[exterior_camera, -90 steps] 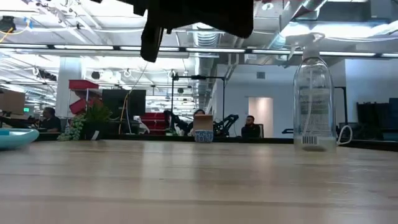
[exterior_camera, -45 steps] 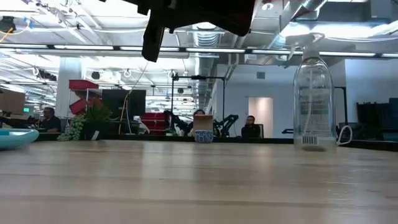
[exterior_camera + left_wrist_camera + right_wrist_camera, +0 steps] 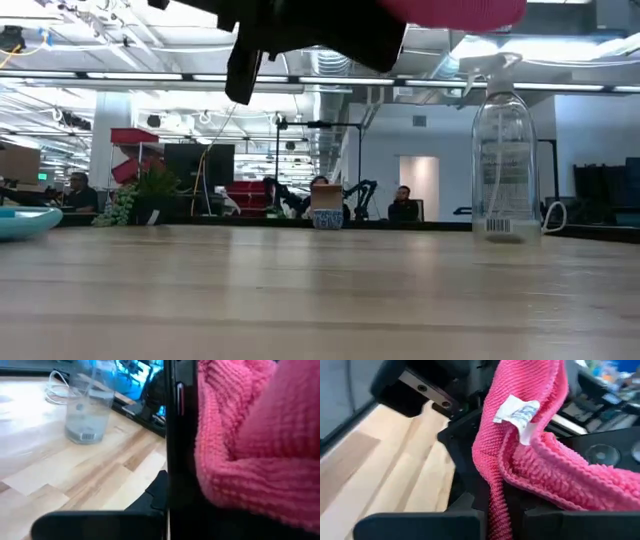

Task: Apply microfiber cloth
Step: Wipe the black cellphone with the pink microfiber cloth

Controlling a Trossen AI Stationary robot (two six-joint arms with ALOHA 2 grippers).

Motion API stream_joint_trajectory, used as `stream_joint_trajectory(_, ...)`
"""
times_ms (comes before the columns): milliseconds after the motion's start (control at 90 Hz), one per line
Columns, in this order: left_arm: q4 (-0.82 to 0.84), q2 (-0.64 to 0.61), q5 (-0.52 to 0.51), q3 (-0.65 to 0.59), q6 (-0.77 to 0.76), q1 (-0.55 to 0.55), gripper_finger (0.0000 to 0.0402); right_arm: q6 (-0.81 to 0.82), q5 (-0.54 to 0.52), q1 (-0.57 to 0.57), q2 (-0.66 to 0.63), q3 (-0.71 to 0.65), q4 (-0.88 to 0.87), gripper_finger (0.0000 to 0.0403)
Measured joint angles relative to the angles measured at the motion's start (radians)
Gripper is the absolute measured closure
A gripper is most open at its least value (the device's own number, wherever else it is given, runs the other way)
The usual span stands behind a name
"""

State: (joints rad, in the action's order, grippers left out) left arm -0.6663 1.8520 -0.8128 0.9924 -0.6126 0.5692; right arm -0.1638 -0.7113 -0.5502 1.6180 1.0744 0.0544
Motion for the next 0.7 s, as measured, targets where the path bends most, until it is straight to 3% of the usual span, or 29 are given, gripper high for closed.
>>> stream_joint_trajectory(89,-0.004,-0.005,-0.011,0.002,-0.013,-0.001,0.039,0.009,-0.153,-0.007,-0.033,0.002,0.027,0.0394)
stream_joint_trajectory(167,0.004,-0.005,0.0,0.002,-0.022,-0.001,0.039,0.044,-0.214,-0.008,-0.054,0.005,0.042,0.0394)
stream_joint_trajectory(244,0.019,-0.004,0.013,0.002,-0.024,-0.001,0.039,0.06,-0.177,-0.008,-0.054,0.002,0.025,0.0394)
stream_joint_trajectory(511,0.031,0.002,0.028,0.0,-0.004,0.0,0.039,0.077,0.109,-0.012,-0.026,-0.029,-0.097,0.0394)
stream_joint_trajectory(600,0.022,0.002,0.023,0.0,-0.004,0.0,0.039,0.078,0.119,-0.015,-0.049,-0.029,-0.137,0.0394)
stream_joint_trajectory(700,0.012,-0.001,0.007,0.002,-0.006,-0.001,0.039,0.109,0.007,-0.027,-0.085,-0.03,-0.169,0.0394)
